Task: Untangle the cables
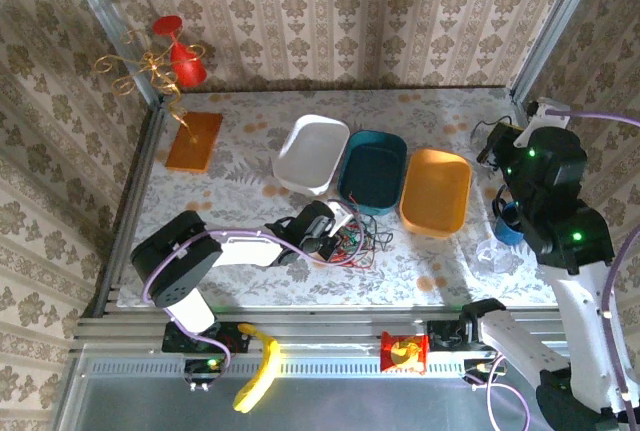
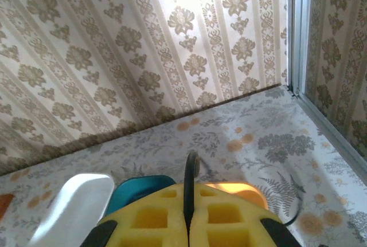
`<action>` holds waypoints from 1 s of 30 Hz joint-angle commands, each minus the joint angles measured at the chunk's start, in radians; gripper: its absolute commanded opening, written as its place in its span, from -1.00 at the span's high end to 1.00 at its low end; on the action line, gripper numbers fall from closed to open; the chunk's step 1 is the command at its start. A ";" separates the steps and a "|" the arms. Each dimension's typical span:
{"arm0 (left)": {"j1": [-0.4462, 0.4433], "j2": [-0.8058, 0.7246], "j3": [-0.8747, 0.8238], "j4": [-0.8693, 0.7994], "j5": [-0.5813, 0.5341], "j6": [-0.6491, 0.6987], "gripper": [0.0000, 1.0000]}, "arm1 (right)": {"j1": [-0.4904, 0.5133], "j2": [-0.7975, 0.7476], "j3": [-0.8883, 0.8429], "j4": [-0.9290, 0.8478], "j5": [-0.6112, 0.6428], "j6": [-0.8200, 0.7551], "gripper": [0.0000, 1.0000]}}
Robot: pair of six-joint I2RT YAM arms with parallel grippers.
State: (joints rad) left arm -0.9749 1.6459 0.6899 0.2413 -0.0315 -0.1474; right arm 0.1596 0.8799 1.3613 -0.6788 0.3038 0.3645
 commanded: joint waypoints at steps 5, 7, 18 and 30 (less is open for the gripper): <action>0.001 -0.060 -0.032 -0.111 -0.061 -0.020 1.00 | -0.034 0.058 -0.073 0.078 -0.052 0.000 1.00; 0.002 -0.065 -0.033 -0.111 -0.067 -0.017 1.00 | -0.035 0.070 -0.112 0.099 -0.075 0.010 1.00; 0.002 -0.054 -0.035 -0.103 -0.064 -0.008 1.00 | -0.042 0.132 -0.405 0.217 -0.202 0.135 1.00; 0.002 -0.076 -0.027 -0.114 -0.070 0.003 1.00 | -0.082 0.317 -0.602 0.302 -0.201 0.275 1.00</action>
State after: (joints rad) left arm -0.9749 1.6009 0.6743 0.1787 -0.0780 -0.1509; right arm 0.0952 1.1545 0.7738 -0.4240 0.1028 0.5777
